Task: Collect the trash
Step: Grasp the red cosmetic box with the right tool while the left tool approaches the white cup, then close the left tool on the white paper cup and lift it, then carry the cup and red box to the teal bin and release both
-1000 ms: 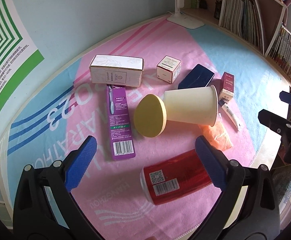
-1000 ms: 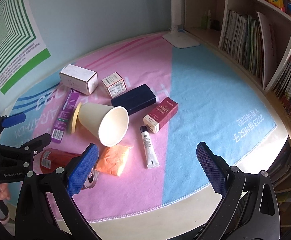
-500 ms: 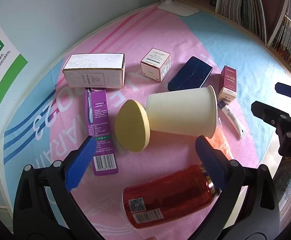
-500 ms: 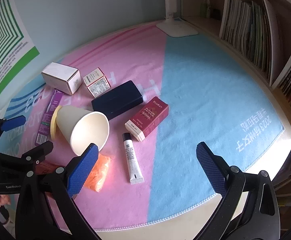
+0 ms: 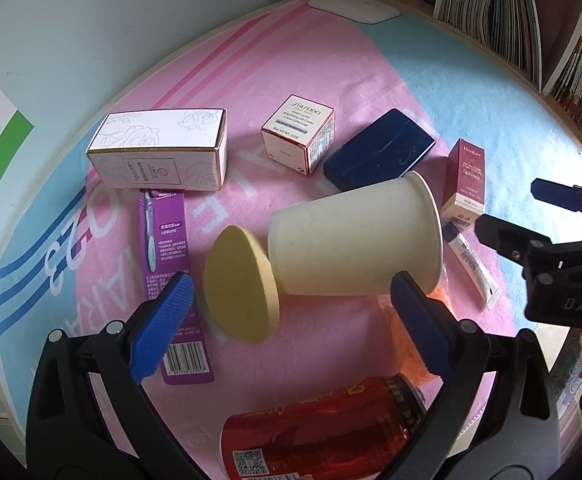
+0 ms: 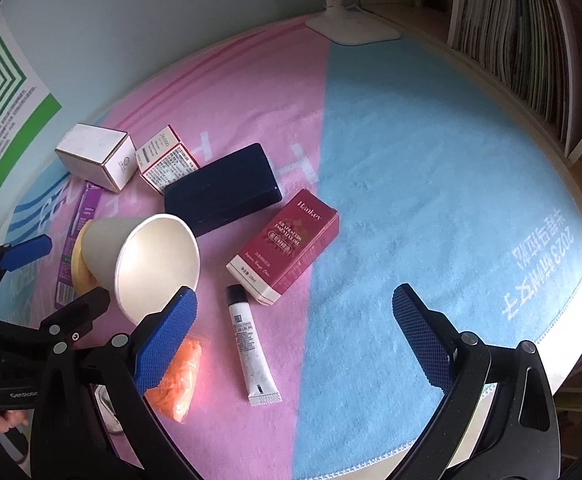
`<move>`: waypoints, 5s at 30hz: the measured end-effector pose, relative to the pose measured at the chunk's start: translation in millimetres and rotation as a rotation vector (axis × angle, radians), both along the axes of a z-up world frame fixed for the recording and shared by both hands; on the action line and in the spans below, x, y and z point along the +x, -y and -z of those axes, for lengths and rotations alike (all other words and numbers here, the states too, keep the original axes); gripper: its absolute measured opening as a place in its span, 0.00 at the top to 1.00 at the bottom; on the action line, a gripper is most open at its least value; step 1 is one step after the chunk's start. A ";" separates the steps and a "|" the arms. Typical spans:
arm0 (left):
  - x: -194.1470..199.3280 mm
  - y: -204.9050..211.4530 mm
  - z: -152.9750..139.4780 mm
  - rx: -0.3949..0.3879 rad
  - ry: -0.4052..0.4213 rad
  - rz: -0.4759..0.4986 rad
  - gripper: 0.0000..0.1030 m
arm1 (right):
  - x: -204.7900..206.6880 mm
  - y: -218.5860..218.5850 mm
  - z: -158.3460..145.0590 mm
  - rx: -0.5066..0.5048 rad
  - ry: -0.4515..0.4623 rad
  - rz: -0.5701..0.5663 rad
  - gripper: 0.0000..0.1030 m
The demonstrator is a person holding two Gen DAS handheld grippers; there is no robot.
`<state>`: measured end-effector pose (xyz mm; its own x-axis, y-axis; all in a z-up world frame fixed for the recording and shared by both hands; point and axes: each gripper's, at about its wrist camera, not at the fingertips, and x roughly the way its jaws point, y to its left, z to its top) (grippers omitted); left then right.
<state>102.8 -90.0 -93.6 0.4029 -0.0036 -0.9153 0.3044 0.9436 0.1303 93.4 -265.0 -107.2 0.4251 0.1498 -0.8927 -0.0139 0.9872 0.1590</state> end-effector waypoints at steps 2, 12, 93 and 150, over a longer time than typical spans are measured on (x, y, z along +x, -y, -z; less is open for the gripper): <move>2.4 2.0 0.9 -0.003 -0.002 0.007 0.06 | 5.2 0.0 3.1 0.012 -0.010 0.004 0.06; 4.6 15.0 -1.9 -0.057 -0.018 0.061 0.06 | 20.0 1.8 8.9 0.021 -0.025 0.023 0.06; 7.0 57.2 13.9 0.105 -0.052 0.520 0.07 | 3.0 41.9 25.9 0.080 -0.094 0.042 0.27; -328.1 292.3 13.4 0.030 -0.191 1.491 0.52 | -451.7 190.0 49.1 0.203 -0.155 0.793 0.72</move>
<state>-225.3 -382.2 -106.9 -0.0752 -0.2719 -0.9594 0.9706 -0.2404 -0.0079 -358.3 -455.0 -156.3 0.3465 0.0223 -0.9378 0.7105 0.6465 0.2779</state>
